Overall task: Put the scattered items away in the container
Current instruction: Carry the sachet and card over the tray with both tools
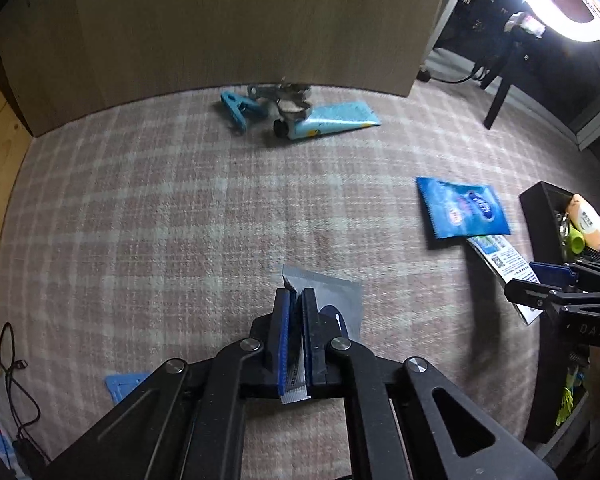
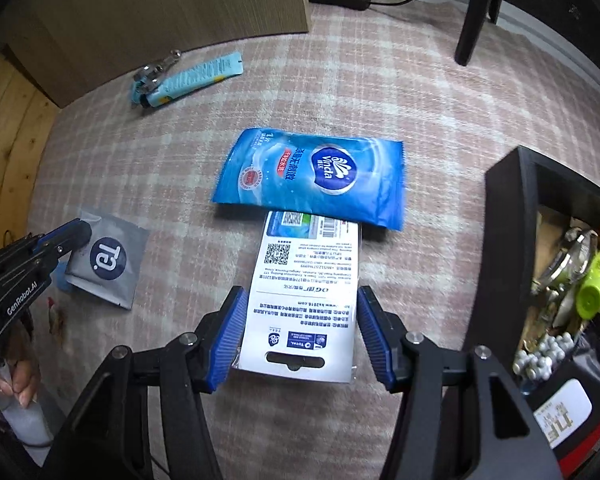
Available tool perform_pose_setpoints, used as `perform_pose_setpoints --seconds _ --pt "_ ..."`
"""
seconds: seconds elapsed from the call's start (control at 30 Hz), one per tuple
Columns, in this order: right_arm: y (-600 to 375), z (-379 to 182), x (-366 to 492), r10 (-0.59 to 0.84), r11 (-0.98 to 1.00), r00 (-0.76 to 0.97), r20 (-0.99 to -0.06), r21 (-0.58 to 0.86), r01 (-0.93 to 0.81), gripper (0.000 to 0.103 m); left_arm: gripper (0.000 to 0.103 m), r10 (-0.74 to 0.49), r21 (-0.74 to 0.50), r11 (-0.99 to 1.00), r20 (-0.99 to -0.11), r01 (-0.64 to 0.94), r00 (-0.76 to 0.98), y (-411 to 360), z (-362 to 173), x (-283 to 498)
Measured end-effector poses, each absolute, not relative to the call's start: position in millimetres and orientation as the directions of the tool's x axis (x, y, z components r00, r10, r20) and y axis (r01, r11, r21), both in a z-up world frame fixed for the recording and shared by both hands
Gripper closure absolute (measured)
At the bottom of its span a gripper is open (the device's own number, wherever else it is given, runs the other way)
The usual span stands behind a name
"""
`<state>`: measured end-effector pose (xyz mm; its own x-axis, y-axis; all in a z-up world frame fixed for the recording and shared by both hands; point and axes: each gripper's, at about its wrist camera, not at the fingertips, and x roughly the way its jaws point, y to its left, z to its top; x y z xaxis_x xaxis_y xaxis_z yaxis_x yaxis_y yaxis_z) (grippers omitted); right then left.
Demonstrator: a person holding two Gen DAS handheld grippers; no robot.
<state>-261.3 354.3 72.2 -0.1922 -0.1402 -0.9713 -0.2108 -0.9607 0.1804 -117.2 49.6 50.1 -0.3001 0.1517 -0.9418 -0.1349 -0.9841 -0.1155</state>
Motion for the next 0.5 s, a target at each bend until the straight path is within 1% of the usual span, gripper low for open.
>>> perform_pose_setpoints --seconds 0.1,0.2,0.27,0.3,0.5 --pt "373.4 86.7 -232.3 -0.152 -0.956 -0.210 -0.966 0.198 -0.217 0.049 0.098 0.152 -0.110 -0.983 -0.937 -0.146 -0.315 59.4 58.2 -111.5" --pt "389.1 95.3 -190.0 -0.148 -0.954 -0.224 -0.963 0.199 -0.225 0.049 0.098 0.168 -0.123 -0.980 -0.933 -0.157 -0.319 72.4 55.4 -123.6" --pt "396.3 83.5 -164.9 -0.141 -0.953 -0.236 -0.961 0.196 -0.231 0.049 0.098 0.179 -0.130 -0.977 -0.928 -0.167 -0.326 79.0 60.7 -124.0" --pt "395.6 74.3 -160.2 -0.138 -0.952 -0.243 -0.960 0.196 -0.233 0.049 0.098 0.184 -0.130 -0.975 -0.925 -0.178 -0.333 83.4 64.9 -122.3" --pt "406.0 84.7 -151.9 -0.130 -0.945 -0.299 -0.945 0.210 -0.251 0.049 0.098 0.228 -0.136 -0.956 -0.902 -0.258 -0.366 116.1 99.5 -113.2"
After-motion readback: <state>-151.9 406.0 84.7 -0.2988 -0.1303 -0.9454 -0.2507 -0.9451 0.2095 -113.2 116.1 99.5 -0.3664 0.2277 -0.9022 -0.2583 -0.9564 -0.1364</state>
